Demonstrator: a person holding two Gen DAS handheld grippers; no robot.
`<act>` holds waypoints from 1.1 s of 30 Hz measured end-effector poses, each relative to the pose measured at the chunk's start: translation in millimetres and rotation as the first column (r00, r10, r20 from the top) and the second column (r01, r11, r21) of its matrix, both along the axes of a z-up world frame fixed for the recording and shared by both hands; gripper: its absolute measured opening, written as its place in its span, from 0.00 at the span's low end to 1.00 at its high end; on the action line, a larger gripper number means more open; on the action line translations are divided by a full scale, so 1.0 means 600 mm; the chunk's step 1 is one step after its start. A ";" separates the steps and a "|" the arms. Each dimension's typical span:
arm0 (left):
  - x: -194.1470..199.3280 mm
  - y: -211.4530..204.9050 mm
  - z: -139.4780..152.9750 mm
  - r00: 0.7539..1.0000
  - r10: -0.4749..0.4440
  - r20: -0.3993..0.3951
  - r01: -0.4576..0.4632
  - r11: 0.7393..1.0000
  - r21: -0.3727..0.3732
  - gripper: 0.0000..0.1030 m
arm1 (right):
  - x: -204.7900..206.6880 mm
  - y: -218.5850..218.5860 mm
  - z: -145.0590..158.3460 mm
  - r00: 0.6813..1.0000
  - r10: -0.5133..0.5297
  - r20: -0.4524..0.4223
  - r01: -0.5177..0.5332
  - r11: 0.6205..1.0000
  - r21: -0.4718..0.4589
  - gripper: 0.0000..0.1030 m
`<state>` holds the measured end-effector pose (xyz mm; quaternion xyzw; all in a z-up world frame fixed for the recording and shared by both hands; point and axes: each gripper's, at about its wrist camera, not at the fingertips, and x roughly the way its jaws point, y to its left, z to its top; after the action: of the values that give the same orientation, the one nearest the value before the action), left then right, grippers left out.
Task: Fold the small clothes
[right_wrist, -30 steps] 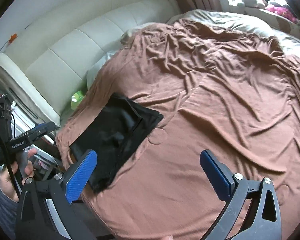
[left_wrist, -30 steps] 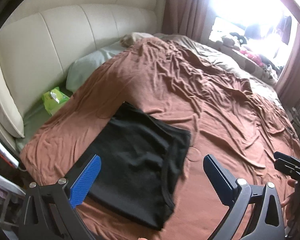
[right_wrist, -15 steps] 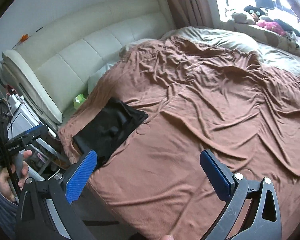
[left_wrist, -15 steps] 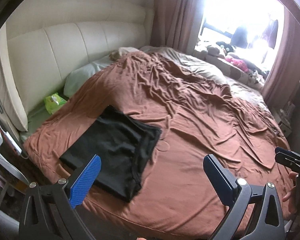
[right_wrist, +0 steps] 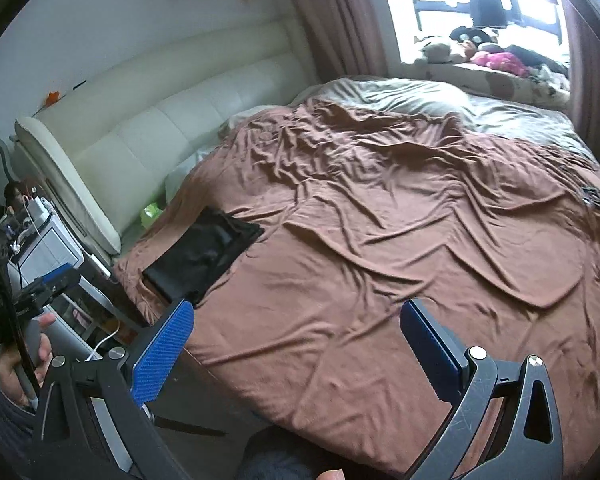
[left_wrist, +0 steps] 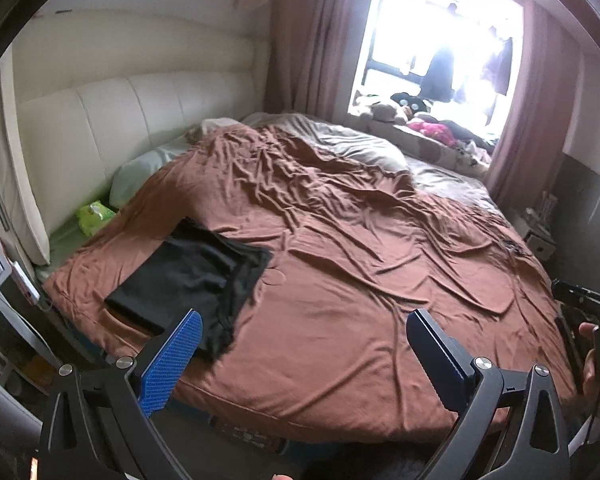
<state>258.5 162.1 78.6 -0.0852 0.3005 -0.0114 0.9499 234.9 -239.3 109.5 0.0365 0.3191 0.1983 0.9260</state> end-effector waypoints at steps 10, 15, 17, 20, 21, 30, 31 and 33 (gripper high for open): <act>-0.093 -0.062 0.009 0.995 -0.044 0.088 0.043 0.999 0.013 1.00 | -0.125 -0.058 0.013 0.994 -0.074 0.082 0.075 0.997 -0.014 1.00; -0.129 -0.090 0.002 0.990 -0.058 0.129 0.055 0.998 0.032 1.00 | -0.167 -0.072 0.004 0.991 -0.075 0.107 0.078 0.996 -0.032 1.00; -0.143 -0.100 -0.004 0.988 -0.061 0.141 0.058 0.998 0.030 1.00 | -0.185 -0.079 0.000 0.989 -0.077 0.123 0.082 0.996 -0.040 1.00; -0.164 -0.116 -0.012 0.985 -0.068 0.156 0.061 0.997 0.052 1.00 | -0.209 -0.092 -0.007 0.986 -0.075 0.146 0.080 0.996 -0.028 1.00; -0.171 -0.122 -0.015 0.985 -0.072 0.160 0.064 0.996 0.056 1.00 | -0.217 -0.096 -0.009 0.985 -0.072 0.154 0.077 0.997 -0.024 1.00; -0.236 -0.176 -0.038 0.975 -0.109 0.194 0.092 0.991 0.093 1.00 | -0.286 -0.133 -0.050 0.975 -0.094 0.200 0.099 0.995 -0.017 1.00; -0.241 -0.180 -0.039 0.974 -0.110 0.197 0.094 0.991 0.092 1.00 | -0.290 -0.137 -0.054 0.975 -0.097 0.201 0.102 0.995 -0.014 1.00; -0.257 -0.190 -0.042 0.971 -0.114 0.209 0.096 0.991 0.091 1.00 | -0.306 -0.144 -0.062 0.972 -0.102 0.212 0.107 0.994 -0.008 1.00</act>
<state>104.2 47.8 53.3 -0.0292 0.2012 -0.0586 0.9774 51.6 -325.8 72.2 0.0229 0.2186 0.1489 0.9641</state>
